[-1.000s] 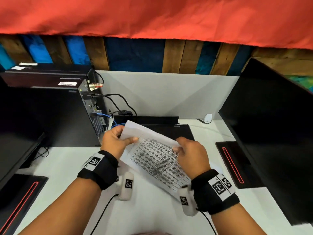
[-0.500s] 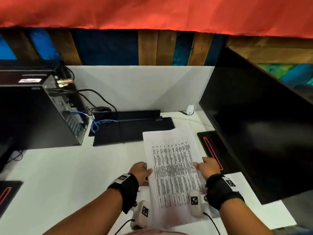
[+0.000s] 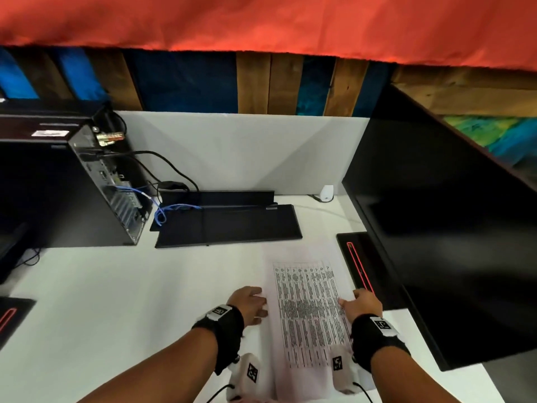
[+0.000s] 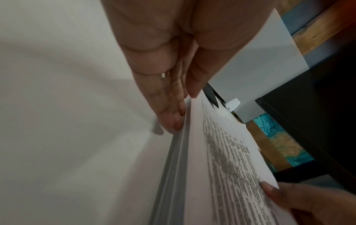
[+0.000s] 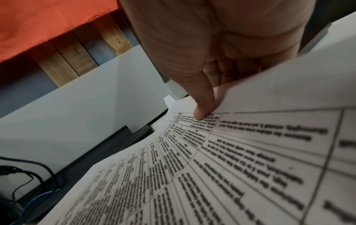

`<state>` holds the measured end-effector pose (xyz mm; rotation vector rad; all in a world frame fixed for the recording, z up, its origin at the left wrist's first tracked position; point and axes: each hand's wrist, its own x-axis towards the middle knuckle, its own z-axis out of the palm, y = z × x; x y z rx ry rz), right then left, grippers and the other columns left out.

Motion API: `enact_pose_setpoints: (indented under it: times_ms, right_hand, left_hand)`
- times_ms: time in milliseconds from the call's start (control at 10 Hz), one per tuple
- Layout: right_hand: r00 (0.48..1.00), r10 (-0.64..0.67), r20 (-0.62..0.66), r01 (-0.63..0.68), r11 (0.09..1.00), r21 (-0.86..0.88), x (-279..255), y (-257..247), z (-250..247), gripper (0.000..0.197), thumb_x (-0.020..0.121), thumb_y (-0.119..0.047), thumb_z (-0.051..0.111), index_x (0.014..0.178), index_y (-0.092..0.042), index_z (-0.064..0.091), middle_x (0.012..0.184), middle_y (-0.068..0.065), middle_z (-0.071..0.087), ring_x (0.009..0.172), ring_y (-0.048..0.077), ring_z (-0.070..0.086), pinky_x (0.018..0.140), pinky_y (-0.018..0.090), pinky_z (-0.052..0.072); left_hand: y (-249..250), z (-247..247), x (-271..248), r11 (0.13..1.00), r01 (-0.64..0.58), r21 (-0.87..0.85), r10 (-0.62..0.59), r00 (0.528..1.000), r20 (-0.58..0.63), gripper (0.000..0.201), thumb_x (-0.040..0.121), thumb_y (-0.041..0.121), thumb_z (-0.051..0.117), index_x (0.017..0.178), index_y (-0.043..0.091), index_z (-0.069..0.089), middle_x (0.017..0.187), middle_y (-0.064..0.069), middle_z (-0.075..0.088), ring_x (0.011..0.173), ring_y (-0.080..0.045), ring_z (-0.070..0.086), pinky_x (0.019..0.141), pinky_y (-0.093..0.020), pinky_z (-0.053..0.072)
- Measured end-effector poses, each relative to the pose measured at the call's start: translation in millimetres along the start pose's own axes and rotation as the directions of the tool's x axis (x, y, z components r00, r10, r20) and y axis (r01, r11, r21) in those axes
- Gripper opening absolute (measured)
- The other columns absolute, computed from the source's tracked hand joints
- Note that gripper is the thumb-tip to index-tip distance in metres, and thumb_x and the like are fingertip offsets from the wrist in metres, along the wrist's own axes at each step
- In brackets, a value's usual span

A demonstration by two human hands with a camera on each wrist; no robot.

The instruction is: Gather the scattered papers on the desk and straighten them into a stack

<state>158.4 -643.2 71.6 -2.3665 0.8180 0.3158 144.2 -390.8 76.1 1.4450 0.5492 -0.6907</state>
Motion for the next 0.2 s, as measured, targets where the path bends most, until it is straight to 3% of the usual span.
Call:
enact_pose_setpoints:
  times_ms: [200]
  right_hand:
    - [0.998,-0.059,-0.02,0.057,0.993,-0.103,10,-5,0,0.059,0.07,-0.034,0.077,0.121,-0.011,0.059,0.122,0.013,0.062,0.112,0.032,0.058,0.091,0.036,0.051]
  left_hand:
    - [1,-58,-25,0.996,-0.06,0.072,0.066,0.994,-0.089,0.023,0.084,0.004,0.05,0.101,0.016,0.06,0.096,-0.005,0.065,0.075,-0.019,0.061,0.064,-0.026,0.042]
